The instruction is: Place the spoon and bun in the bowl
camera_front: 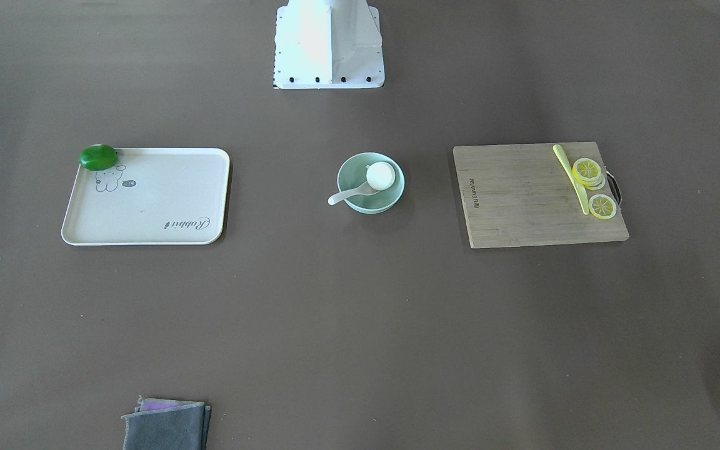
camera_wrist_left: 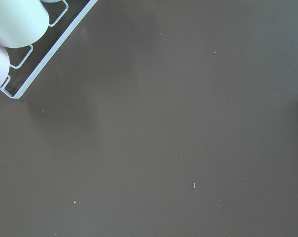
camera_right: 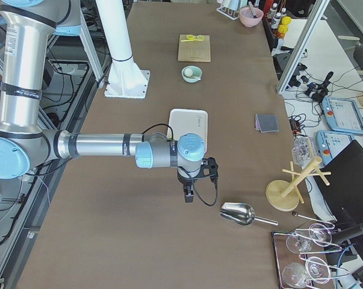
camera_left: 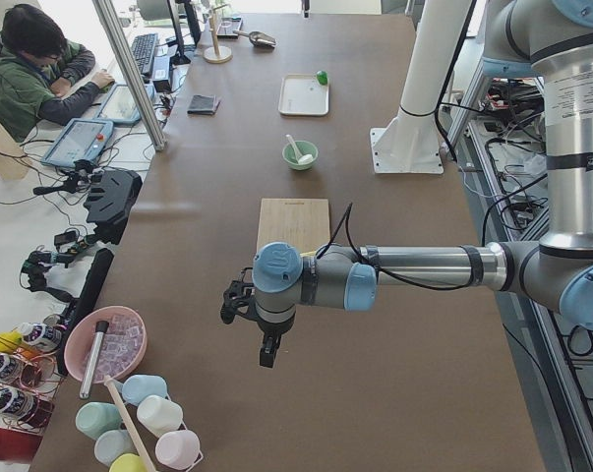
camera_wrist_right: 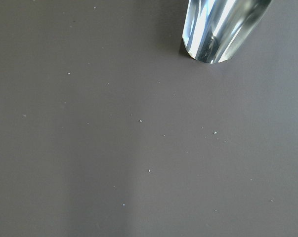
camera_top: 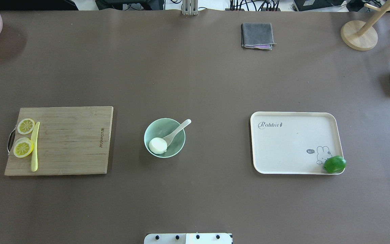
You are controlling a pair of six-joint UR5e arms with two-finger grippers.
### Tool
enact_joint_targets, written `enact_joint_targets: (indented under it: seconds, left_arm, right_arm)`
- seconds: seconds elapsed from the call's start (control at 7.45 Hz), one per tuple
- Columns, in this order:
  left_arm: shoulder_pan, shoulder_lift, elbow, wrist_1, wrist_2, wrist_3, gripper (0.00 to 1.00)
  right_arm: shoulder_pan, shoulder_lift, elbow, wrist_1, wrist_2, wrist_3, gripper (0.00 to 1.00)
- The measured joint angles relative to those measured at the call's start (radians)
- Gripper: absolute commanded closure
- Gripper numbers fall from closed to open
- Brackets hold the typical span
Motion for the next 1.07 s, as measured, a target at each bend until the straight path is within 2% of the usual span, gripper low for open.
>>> enact_joint_targets:
  seconds: [1.07]
  left_arm:
    - [0.001,0.002,-0.007,-0.002,0.000,0.000,0.01]
  right_arm:
    - [-0.033,0.004,0.000,0.001,0.000,0.002,0.00]
